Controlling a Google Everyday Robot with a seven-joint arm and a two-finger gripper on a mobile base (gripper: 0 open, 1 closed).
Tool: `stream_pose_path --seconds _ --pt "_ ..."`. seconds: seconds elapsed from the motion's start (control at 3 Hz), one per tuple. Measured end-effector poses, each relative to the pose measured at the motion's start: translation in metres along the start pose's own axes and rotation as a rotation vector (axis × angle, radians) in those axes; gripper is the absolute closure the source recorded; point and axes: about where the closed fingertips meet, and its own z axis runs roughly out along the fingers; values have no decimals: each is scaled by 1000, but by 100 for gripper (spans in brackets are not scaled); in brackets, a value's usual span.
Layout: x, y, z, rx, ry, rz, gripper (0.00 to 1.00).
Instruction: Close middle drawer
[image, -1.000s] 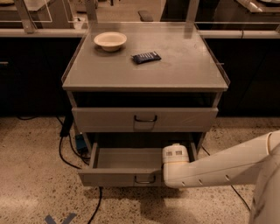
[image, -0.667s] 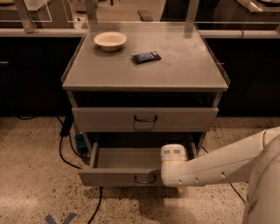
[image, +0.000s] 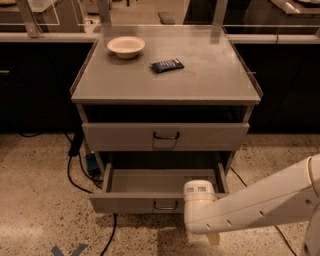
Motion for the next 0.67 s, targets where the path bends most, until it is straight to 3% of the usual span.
stream_pose_path --seconds 0.33,0.67 --pt "0 26 -10 -48 -1 -12 0" --pt "0 27 -8 -54 -1 -11 0"
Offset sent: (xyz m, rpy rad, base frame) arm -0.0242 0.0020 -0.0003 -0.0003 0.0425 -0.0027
